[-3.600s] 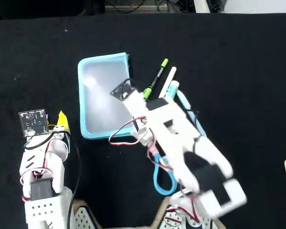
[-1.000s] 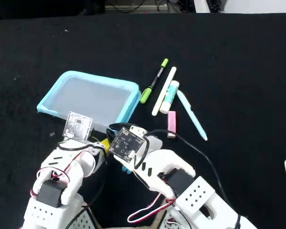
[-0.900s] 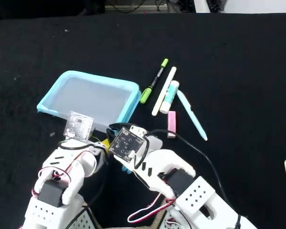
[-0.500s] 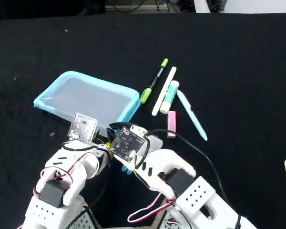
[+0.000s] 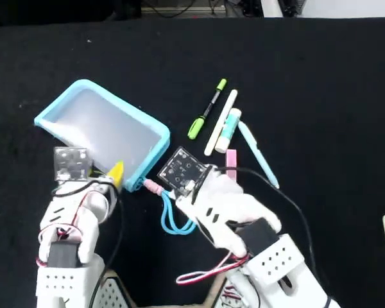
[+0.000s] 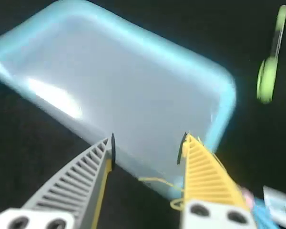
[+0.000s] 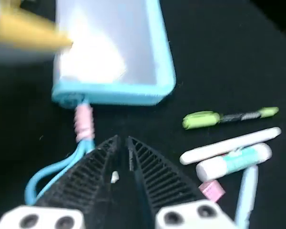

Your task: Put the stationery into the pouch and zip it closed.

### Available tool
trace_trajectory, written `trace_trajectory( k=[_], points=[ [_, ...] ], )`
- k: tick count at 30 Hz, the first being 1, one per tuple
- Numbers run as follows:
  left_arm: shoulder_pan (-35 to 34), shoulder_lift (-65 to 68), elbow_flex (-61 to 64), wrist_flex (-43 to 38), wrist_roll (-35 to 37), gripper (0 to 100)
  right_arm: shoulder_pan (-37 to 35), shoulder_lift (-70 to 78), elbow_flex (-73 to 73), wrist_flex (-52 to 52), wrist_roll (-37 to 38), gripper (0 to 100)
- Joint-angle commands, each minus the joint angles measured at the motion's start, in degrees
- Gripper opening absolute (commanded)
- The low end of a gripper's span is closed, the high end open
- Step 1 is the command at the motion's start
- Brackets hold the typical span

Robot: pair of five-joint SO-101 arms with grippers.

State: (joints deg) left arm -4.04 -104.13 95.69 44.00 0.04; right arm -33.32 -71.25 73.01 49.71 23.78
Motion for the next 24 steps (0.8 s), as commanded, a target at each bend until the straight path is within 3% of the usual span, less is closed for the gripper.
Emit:
trace_trajectory(
  k=[1,3,9,15,24],
  points=[
    [-3.0,-0.3,1.6,-4.5,0.6,23,-5.4,-0.8,0.5,0.6,-0.5,9.6],
    [-4.4,-0.3,1.6,-4.7,0.6,23,-7.7,-0.7,3.7,-1.7,-0.5,15.5],
    [-10.1,-0.3,1.1,-4.7,1.1,23,-8.0,3.2,3.3,-4.6,-0.6,13.0],
    [-14.5,-0.3,0.7,-4.7,9.8,23,-7.9,21.1,-6.7,-4.7,-0.8,16.0],
    [-15.3,-0.3,0.8,-4.7,10.5,23,-7.9,48.2,-22.8,-8.1,-3.3,16.2]
  ],
)
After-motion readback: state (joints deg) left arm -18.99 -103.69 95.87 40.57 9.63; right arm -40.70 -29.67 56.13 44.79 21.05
